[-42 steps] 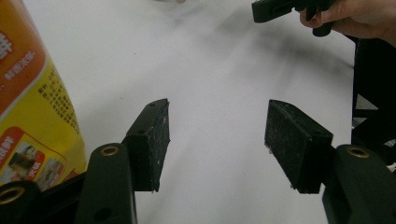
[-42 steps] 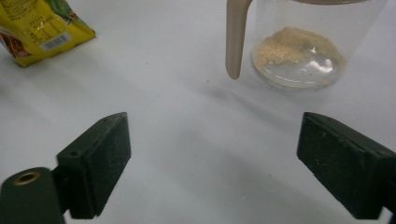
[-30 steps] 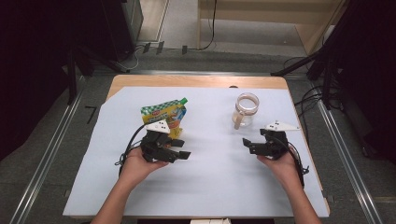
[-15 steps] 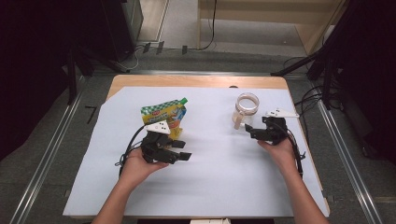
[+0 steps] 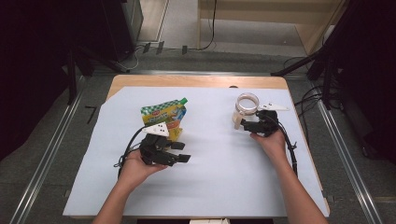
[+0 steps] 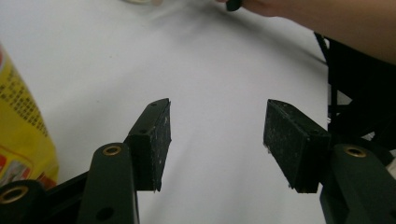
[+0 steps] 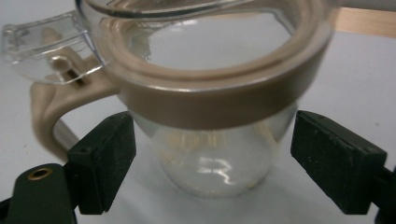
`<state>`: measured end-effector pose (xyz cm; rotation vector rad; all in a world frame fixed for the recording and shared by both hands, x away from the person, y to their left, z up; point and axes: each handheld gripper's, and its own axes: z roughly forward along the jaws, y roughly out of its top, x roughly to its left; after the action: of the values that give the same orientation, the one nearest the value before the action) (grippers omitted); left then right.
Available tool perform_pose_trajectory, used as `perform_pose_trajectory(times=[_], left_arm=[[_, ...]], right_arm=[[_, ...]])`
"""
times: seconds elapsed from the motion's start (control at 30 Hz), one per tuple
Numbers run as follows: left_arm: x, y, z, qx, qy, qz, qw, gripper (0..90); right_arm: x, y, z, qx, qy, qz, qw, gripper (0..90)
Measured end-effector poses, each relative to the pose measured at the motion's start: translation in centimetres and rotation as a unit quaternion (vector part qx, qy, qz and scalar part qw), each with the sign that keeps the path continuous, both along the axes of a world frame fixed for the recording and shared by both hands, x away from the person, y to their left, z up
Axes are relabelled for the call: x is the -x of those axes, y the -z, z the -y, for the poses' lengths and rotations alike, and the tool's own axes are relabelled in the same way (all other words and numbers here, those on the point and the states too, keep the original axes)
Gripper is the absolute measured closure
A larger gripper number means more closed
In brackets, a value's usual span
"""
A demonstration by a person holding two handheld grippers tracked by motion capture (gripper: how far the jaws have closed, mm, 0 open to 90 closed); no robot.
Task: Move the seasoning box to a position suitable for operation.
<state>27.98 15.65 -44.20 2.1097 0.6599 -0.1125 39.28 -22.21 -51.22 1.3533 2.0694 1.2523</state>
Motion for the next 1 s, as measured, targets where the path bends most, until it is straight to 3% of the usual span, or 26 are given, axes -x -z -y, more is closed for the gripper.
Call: perform_pose_trajectory(times=[0.3, 0.5, 0.77, 0.93, 1.0], left_arm=[[-0.1, 0.2, 0.2, -0.008, 0.002, -0.005, 1.0000, 42.0], [-0.1, 0.2, 0.3, -0.006, 0.001, -0.007, 1.0000, 41.9], [-0.1, 0.3, 0.2, -0.006, 0.001, -0.009, 0.9999, 41.8], [-0.3, 0.4, 0.0, -0.003, -0.005, -0.017, 0.9998, 39.9], [-0.3, 0.4, 0.0, -0.004, -0.006, -0.016, 0.9998, 39.9]], right_arm=[[-1.3, 0.5, -1.3, 0.005, 0.004, 0.019, 0.9998, 10.3], [-2.1, 0.1, -2.2, 0.016, 0.007, 0.017, 0.9997, 9.7], [-2.0, -0.1, -2.4, 0.029, 0.009, 0.020, 0.9994, 11.8], [-1.9, -0.3, -2.0, 0.009, 0.016, 0.015, 0.9997, 12.1], [-1.6, -0.3, -1.9, 0.018, 0.019, 0.023, 0.9994, 12.1]])
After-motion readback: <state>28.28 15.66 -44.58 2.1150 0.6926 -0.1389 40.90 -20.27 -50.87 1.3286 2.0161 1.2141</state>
